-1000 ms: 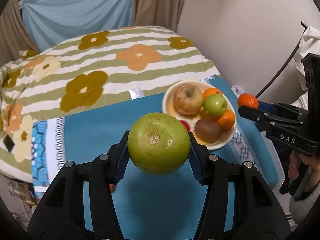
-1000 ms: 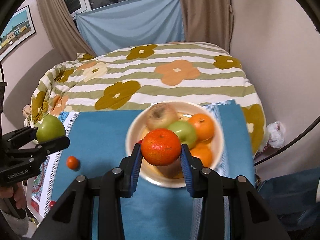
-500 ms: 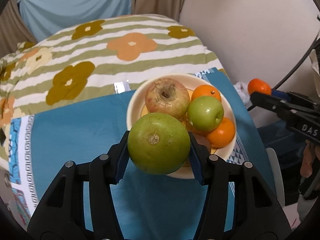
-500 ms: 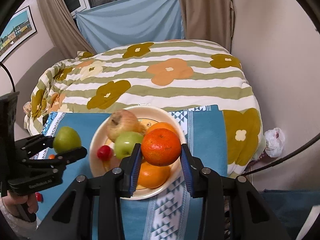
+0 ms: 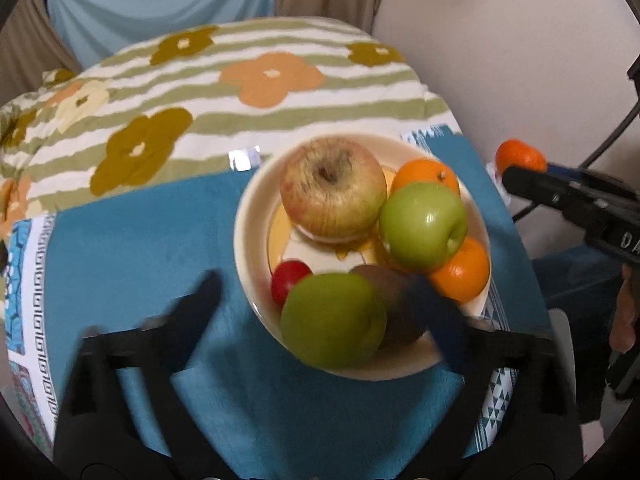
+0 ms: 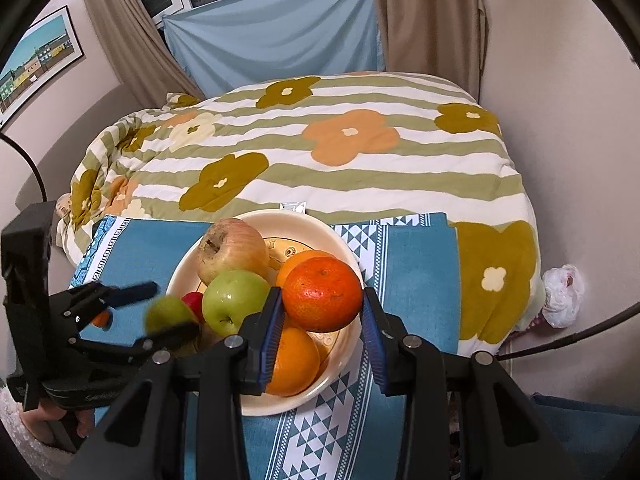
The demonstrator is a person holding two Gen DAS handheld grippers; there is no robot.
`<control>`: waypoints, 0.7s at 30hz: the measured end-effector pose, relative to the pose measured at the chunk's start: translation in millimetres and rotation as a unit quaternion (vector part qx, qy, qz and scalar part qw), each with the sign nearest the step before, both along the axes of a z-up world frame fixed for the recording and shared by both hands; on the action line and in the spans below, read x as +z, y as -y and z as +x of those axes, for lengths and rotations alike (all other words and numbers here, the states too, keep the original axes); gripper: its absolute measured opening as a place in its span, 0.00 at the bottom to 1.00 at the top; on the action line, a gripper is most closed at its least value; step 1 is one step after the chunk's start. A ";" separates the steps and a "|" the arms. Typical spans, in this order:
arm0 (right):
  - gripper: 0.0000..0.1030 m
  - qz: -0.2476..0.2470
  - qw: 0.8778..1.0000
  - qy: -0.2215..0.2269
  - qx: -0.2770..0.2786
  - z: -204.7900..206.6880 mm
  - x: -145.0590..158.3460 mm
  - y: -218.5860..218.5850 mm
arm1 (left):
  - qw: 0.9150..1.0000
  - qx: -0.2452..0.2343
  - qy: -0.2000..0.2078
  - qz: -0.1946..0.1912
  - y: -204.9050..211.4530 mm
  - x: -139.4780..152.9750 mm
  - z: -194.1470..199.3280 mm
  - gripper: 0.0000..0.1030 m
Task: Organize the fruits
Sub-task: 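Lower the green apple into the bowl and open the left tool while the right tool releases the mandarin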
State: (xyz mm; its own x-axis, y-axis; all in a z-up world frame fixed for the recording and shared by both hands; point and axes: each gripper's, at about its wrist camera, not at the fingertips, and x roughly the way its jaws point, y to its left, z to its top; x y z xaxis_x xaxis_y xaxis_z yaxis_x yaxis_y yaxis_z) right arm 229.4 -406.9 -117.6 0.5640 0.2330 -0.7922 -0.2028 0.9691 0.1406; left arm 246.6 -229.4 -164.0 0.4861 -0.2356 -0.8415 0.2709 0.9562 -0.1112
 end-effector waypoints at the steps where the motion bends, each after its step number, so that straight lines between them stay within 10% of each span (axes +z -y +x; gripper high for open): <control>1: 0.34 0.001 1.000 0.001 0.002 0.8 0.3 -1.0 | 1.000 0.000 0.007 -0.003 -0.8 3.9 -0.5 1.00; 21: 0.34 0.001 0.997 -0.003 0.081 46.9 -3.9 -22.3 | 0.999 0.038 0.020 0.005 -28.5 23.6 -4.2 1.00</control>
State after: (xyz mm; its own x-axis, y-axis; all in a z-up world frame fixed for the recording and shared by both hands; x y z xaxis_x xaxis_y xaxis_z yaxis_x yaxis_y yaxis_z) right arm 276.3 -384.6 -121.5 0.5136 0.3219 -0.7954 -0.3554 0.9235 0.1443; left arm 242.4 -200.9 -140.4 0.5358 -0.1872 -0.8233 0.2007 0.9754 -0.0912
